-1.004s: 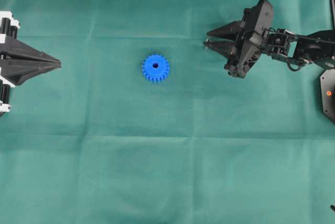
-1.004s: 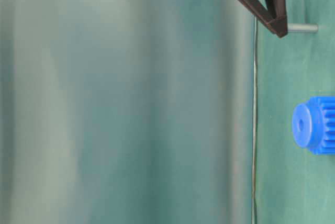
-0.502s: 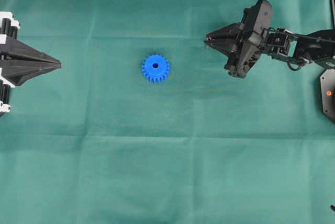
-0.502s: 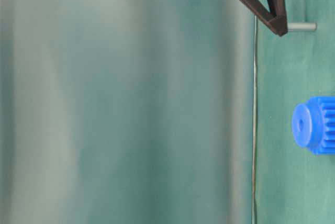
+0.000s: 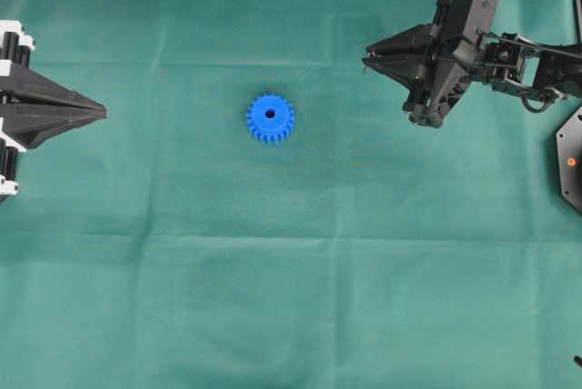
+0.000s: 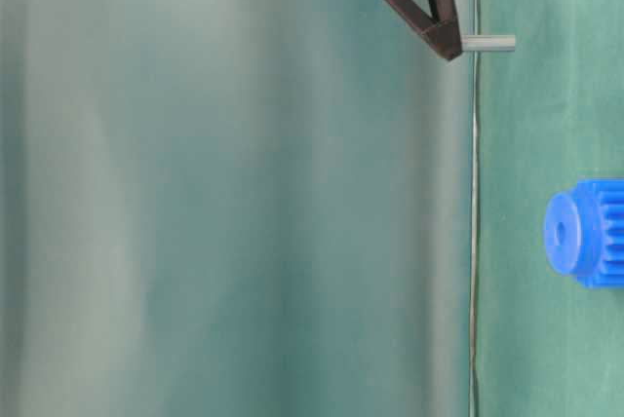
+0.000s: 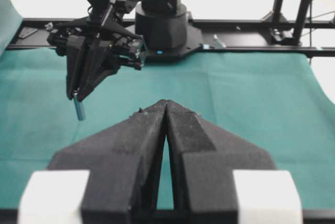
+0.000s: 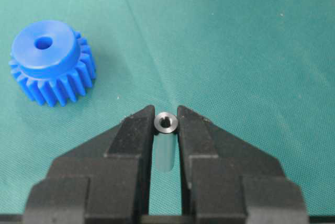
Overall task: Insert the shaft placed at a random location into the center hole of the small gear at another random location.
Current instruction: 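Carry the shaft left and position it above the blue gear's hole, then align the held shaft vertically over the gear's center hole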
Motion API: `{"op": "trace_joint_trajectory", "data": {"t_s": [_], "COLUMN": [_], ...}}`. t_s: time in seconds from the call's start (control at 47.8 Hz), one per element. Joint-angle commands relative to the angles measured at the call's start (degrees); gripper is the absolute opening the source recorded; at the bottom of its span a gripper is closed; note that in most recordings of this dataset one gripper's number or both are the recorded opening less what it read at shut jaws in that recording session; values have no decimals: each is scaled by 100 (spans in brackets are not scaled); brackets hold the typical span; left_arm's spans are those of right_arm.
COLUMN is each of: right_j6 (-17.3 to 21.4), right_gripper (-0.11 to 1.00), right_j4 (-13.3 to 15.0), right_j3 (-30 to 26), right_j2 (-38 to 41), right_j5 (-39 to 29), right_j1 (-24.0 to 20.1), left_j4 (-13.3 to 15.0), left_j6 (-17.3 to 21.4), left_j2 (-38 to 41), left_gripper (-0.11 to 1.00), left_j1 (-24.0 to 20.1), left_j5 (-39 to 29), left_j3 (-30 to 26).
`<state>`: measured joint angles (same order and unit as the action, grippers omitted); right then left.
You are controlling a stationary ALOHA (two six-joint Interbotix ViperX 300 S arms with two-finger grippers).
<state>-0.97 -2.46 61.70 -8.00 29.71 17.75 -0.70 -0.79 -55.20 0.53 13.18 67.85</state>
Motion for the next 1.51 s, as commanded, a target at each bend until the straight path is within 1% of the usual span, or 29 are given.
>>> {"op": "trace_joint_trajectory", "data": {"t_s": [0.0, 0.167, 0.356, 0.732, 0.921, 1.13, 1.213, 1.485], "right_j6": [-105, -88, -79, -79, -79, -97, -97, -97], "right_gripper": [14, 14, 14, 14, 14, 14, 14, 14], "right_j4": [9, 9, -9, 0, 9, 18, 9, 9], "right_j3": [-114, -132, -387, -1397, -1969, -2417, -2496, -2470], "right_j2": [-97, -88, 141, 844, 1187, 1494, 1564, 1591], "right_j5": [-9, -9, 0, -26, -176, -325, -352, -352], "right_j1": [-18, -62, -290, -756, -976, -1134, -1151, -1151], "left_j4": [-9, -9, -9, -9, -9, -9, -9, -9], "left_j6": [-9, -9, -9, -9, -9, -9, -9, -9], "left_j2": [35, 44, 70, 70, 70, 70, 70, 70], "left_gripper": [0, 0, 0, 0, 0, 0, 0, 0], "left_j1": [18, 9, 9, 9, 9, 9, 9, 9], "left_j5": [18, 18, 18, 18, 18, -9, -18, -70], "left_j3": [-149, -149, -141, -141, -141, -141, -141, -141]}}
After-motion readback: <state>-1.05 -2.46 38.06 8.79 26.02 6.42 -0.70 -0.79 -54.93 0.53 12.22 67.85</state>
